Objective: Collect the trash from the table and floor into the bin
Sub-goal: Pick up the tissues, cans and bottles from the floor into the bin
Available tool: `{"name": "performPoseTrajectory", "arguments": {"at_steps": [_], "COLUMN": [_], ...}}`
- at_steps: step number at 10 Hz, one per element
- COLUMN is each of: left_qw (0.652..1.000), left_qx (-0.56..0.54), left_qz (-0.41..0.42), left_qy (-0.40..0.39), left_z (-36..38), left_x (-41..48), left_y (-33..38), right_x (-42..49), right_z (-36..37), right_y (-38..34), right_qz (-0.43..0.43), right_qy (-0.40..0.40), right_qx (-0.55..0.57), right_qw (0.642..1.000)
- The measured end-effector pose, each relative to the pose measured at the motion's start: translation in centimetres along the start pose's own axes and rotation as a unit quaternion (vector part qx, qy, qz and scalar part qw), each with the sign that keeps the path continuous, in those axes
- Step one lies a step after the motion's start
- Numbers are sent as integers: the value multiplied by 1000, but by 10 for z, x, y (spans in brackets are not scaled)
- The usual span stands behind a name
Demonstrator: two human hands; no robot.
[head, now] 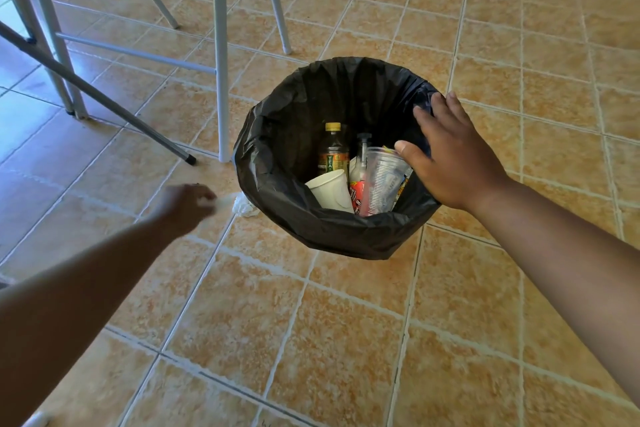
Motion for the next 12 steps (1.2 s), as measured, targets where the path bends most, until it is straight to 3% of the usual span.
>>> {"name": "performPoseTrajectory", "arguments": {"at_steps": [1,2,3,4,6,7,8,9,10,11,12], "left_qw": [973,928,902,903,940,937,932,924,927,957,972], "left_qx": [-125,-209,-302,-312,-126,-146,-175,-155,-110,-32,-36], "left_qz": [44,93,173,236,317,315,315,336,317,247,212], "left_qy": [191,296,256,177,28,-38,-41,92,171,147,90], "left_z": [-65,-117,-131,-114,-42,-25,-29,-61,-79,-74,-58], "left_x": [4,-4,-14,-36,-63,-68,-69,-68,-56,-31,-23], "left_y": [51,105,162,213,265,268,267,261,247,224,210], "right_x": [1,0,0,0,-1,-1,-1,-2,-2,-2,-2], "right_z": [0,1,1,0,1,0,0,-1,-2,-1,-2], "right_y": [0,0,0,0,0,0,-1,-1,-2,-2,-2], "right_qz": [0,1,0,1,2,1,0,-1,-2,-3,-3], "right_qy": [1,-2,-2,-2,-9,-9,-8,-4,-2,-2,-1], "right_qx": [2,5,5,2,7,11,13,12,9,5,6], "right_qw": [1000,1000,1000,1000,1000,1000,1000,1000,1000,1000,1000]}}
Point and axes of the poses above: each hand's wrist, its own x-axis towards the middle knuckle, its own z-axis out of the palm, y = z × x, the point moved 10 cm from there along x, towards the middle knuckle, and after that the axes turned 12 degrees about -x, right-handed, at the moved point
